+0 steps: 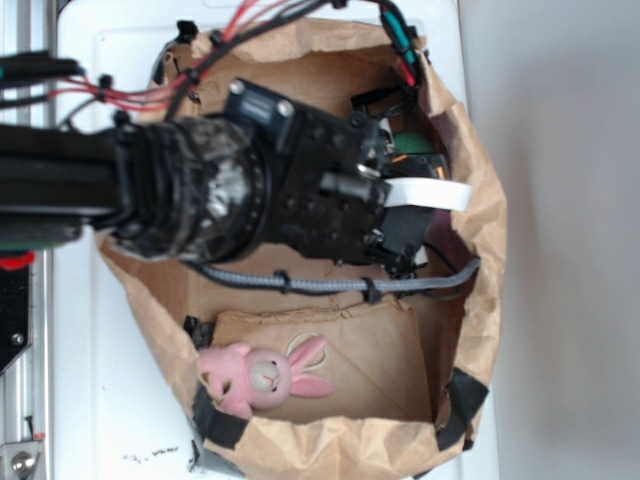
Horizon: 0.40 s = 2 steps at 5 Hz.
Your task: Grab the green ball.
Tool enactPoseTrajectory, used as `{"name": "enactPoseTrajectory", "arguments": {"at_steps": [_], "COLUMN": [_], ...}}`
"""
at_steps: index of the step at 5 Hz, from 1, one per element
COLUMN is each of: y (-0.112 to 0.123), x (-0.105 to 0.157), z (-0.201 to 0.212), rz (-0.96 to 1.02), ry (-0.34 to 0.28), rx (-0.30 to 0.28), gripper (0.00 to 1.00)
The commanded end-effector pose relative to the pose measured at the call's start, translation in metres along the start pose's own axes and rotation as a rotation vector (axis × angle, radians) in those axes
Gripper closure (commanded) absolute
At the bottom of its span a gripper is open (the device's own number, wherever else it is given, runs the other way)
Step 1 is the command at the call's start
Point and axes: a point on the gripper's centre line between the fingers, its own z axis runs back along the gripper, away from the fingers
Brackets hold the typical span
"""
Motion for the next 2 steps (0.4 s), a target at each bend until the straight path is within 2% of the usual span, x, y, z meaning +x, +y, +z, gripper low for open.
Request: {"name": "enactPoseTrajectory", "arguments": {"at_steps": [1,2], "y": [-0.0015,-0.0011], "x": [0.0225,0.0199], "z": [-0.0012,0.0047], "rz": [0.001,-0.009], "ry": [-0.063,-0.051], "rx": [0.020,0.003], "gripper": [0.00,0.00]}}
